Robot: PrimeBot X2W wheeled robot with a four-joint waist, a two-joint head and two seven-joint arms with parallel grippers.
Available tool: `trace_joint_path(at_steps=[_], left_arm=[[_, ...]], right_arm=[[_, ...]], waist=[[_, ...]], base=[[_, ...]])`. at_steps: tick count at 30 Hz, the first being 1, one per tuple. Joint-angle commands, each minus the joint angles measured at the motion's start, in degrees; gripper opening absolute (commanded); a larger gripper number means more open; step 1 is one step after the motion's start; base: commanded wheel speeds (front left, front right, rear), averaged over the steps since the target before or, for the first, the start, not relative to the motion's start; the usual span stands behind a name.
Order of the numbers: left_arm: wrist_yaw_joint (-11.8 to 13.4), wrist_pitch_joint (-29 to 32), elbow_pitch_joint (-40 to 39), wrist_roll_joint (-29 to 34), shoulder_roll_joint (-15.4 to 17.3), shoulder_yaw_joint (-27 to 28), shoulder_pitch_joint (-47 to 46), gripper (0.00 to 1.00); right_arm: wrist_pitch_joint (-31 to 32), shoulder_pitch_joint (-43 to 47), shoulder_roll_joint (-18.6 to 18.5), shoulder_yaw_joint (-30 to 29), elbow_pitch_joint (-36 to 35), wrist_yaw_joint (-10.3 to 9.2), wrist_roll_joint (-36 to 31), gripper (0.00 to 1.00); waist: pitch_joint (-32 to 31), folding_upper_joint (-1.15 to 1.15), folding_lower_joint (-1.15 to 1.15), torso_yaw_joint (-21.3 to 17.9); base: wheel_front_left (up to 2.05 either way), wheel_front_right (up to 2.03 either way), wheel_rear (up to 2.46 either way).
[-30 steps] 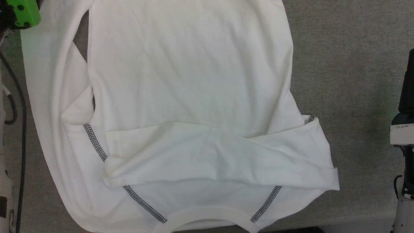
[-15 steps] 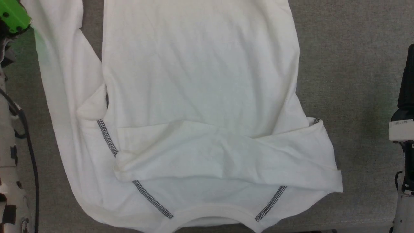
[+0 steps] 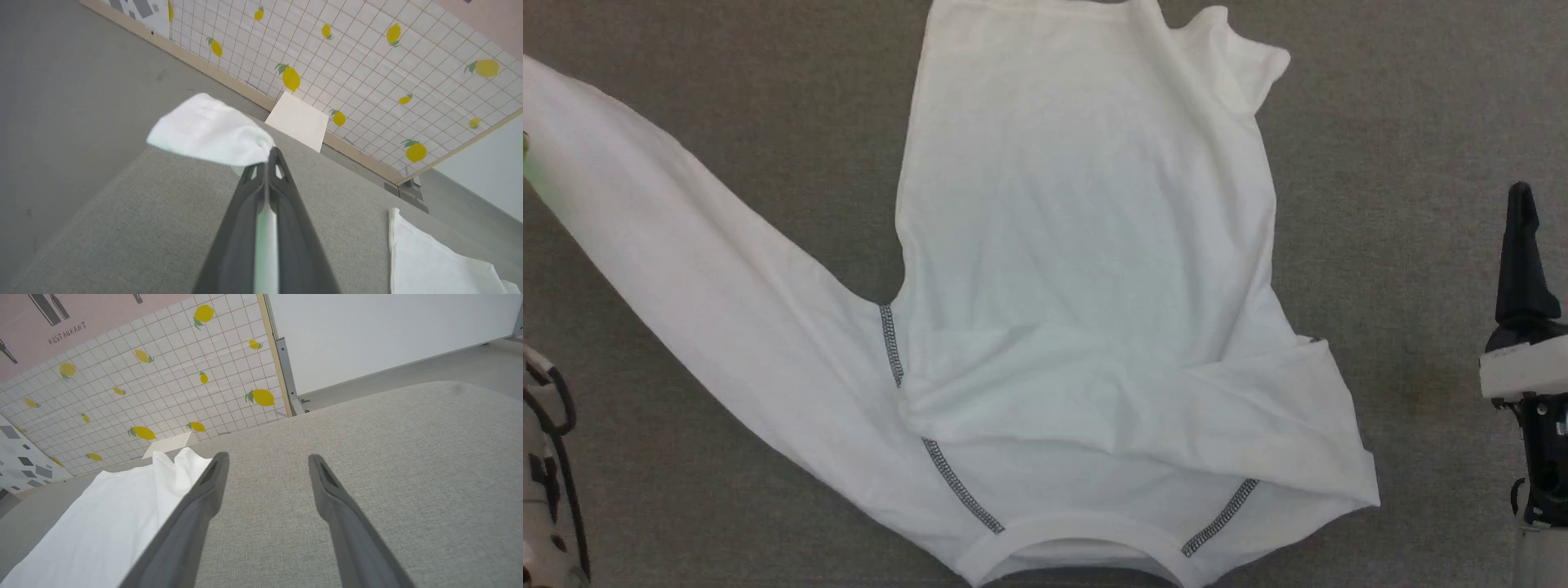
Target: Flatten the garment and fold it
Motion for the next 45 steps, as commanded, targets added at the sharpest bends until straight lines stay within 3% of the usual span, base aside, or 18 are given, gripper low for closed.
trace_joint_path(at_steps=[1,6,11,15,18,26,32,39,40,41,45], left_arm=[[-1.25,-0.94,-2.08,-0.04,-0.76,-0.63,2.24,0.0],[-4.09,-0.65,-12.06,-0.2,-5.3,-5.18,8.63,0.0],[-4.88,2.07,-22.44,-0.11,-12.77,-13.4,14.47,0.0],[-4.9,4.05,-26.2,1.16,-18.85,-21.48,17.25,0.0],[-5.07,5.15,-25.62,2.17,-21.16,-27.45,18.27,0.0],[-6.19,2.78,-15.74,4.62,-23.06,-45.62,17.72,0.0],[-6.49,1.48,-9.68,0.69,-23.11,-58.52,17.56,0.0],[-5.96,4.75,-3.62,-3.69,-23.12,-65.73,17.89,0.0],[-5.89,5.79,-3.18,-4.61,-23.12,-66.39,17.62,0.46],[-5.87,6.51,-3.12,-5.33,-23.12,-66.73,17.27,1.0],[-5.47,6.92,-5.24,-10.51,-23.13,-64.53,15.37,1.0]], right_arm=[[0.09,1.15,0.06,-0.24,0.34,-0.08,-0.01,1.0],[0.33,3.79,0.06,-1.07,1.22,-0.08,0.49,1.0],[0.8,5.6,0.06,-1.83,1.12,-0.08,0.84,1.0],[1.07,6.16,0.06,-1.59,1.22,-0.08,1.09,1.0],[1.14,6.1,0.06,-1.16,1.4,-0.08,1.39,1.0],[0.54,5.79,0.06,-0.59,2.19,-0.08,1.94,1.0],[-0.05,5.59,0.06,-0.62,2.76,-0.08,2.17,1.0],[-0.8,5.61,0.06,-1.0,3.23,-0.08,2.45,1.0],[-0.92,5.58,0.06,-1.02,3.43,-0.08,2.49,1.0],[-0.94,5.55,0.06,-1.0,3.58,-0.08,2.5,1.0],[-1.05,5.61,0.06,-0.82,4.07,-0.08,2.42,1.0]], waist=[[-7.54,0.0,0.0,3.6],[-11.82,0.0,0.0,4.29],[-13.77,0.0,0.0,4.7],[-14.22,0.0,0.0,3.94],[-13.8,0.0,0.0,2.83],[-11.6,0.0,0.0,-1.23],[-10.43,0.0,0.0,-3.65],[-10.03,0.0,0.0,-3.58],[-10.19,0.0,0.0,-3.28],[-10.33,0.0,0.0,-3.03],[-11.28,0.0,0.0,-1.67]], base=[[0.0,0.0,0.0],[0.0,0.0,0.0],[0.0,0.0,0.0],[0.0,0.0,0.0],[0.0,0.0,0.0],[0.0,0.0,0.0],[0.0,0.0,0.0],[0.0,0.0,0.0],[0.0,0.0,0.0],[0.0,0.0,0.0],[0.0,0.0,0.0]])
